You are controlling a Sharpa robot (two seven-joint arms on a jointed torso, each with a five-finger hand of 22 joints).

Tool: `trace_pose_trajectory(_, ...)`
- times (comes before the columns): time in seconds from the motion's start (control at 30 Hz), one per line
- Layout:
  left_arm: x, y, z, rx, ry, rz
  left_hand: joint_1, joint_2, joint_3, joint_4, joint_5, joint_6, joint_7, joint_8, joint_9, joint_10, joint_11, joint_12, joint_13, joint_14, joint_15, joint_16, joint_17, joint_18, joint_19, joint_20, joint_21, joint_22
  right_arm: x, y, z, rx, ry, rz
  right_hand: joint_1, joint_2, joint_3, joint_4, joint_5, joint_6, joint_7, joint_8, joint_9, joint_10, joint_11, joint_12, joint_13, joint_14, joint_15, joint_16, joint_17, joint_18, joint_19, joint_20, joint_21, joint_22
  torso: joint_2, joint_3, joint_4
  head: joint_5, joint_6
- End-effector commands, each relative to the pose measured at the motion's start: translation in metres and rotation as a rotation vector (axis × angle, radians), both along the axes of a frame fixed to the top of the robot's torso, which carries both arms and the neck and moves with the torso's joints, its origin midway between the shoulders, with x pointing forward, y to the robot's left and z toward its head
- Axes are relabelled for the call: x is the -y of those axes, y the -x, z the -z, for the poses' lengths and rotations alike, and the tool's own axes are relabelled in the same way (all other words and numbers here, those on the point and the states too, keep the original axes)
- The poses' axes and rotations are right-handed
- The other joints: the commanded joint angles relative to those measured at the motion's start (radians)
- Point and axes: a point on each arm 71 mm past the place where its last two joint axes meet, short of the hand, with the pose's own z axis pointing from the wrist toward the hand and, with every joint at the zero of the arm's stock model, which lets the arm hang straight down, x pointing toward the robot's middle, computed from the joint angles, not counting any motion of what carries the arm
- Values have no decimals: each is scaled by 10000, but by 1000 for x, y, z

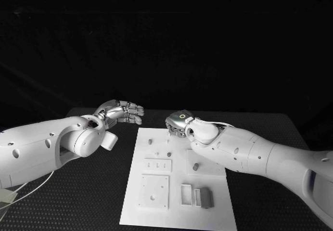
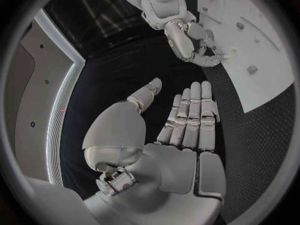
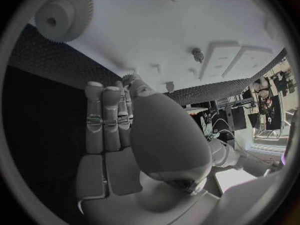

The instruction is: Assemble the parts on the task board

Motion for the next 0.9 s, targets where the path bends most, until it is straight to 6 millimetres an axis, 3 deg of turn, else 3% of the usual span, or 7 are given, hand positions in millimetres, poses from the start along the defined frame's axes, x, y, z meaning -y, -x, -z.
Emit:
trace_pose_trajectory(0.03, 2, 0, -2, 103, 73, 66, -62, -21, 2, 64, -38, -94, 142, -56, -8, -28, 78, -51, -14, -16, 87, -52, 15, -32, -23, -43, -46, 5, 0, 1, 4, -167, 317, 46, 38, 25, 61, 12, 61, 83, -5, 28, 8, 174, -78, -13, 9, 8, -79, 59, 17, 1008, -13, -67, 43, 233, -3, -4, -14, -2, 4)
trace_pose_trajectory(0.77, 2, -2, -2, 117, 61, 43, -44, -46, 0, 73, -37, -126, 177, -61, -6, -51, 107, -70, -29, -82, 118, -128, 51, -38, -80, -16, -109, 3, -8, 5, 4, -284, 149, -141, 15, 33, 80, 9, 61, 93, -4, 8, 13, 185, -77, -30, 18, -3, -77, 74, 34, 1008, -29, -62, 76, 232, 3, -9, 14, 35, 17)
trace_pose_trajectory(0.9, 1, -2, -2, 122, 55, 10, -42, -48, 0, 74, -38, -127, 178, -61, -5, -53, 109, -71, -30, -86, 121, -134, 54, -39, -84, -14, -113, 4, -9, 5, 4, -303, 164, -146, 12, 32, 82, 7, 61, 94, -3, 5, 14, 186, -77, -33, 20, -5, -77, 76, 36, 1008, -32, -62, 81, 232, 9, -5, -7, 54, -10)
